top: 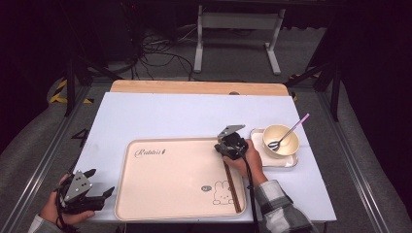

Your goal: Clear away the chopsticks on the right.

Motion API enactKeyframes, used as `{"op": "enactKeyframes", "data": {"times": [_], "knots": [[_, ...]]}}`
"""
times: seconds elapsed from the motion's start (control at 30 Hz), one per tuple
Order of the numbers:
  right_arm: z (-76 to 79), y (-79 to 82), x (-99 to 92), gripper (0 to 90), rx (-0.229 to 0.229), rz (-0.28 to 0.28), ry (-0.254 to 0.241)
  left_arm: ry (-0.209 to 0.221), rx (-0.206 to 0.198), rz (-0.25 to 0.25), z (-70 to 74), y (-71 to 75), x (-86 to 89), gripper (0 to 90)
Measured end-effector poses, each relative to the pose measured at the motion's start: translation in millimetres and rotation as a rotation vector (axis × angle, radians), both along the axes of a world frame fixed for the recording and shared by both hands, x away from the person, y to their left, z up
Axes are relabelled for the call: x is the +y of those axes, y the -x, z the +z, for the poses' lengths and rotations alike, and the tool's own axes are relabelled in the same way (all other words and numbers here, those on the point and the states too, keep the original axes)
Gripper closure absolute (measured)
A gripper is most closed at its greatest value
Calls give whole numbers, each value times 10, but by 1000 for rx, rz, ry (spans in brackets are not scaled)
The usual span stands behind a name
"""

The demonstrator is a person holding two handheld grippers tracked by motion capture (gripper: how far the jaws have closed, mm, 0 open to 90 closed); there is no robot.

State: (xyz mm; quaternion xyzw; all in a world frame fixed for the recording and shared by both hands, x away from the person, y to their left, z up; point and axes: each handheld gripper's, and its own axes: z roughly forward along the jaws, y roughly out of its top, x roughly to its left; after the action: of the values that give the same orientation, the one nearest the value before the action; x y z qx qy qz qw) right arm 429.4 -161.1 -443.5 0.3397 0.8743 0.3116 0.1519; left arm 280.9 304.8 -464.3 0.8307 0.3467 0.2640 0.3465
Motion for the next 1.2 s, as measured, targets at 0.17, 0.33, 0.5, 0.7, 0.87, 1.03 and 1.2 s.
{"op": "enactKeyframes", "data": {"times": [0.17,0.33,0.5,0.7,0.87,1.03,1.2], "knots": [[7,30,-100,900,0,-15,10,2,-2,-2,3,-2,-1,156],[14,36,-178,891,1,-28,16,-3,-4,2,1,-17,3,156],[24,40,-185,859,0,-26,6,8,2,5,0,-34,19,155],[96,84,-191,846,-21,-2,-37,7,5,1,-7,-40,20,155],[202,153,-239,842,-61,29,-90,1,5,1,-5,-35,23,155],[350,281,-313,829,-114,35,-107,2,6,0,-9,-36,17,155],[480,392,-424,811,-155,41,-121,4,8,0,-12,-41,24,155]]}}
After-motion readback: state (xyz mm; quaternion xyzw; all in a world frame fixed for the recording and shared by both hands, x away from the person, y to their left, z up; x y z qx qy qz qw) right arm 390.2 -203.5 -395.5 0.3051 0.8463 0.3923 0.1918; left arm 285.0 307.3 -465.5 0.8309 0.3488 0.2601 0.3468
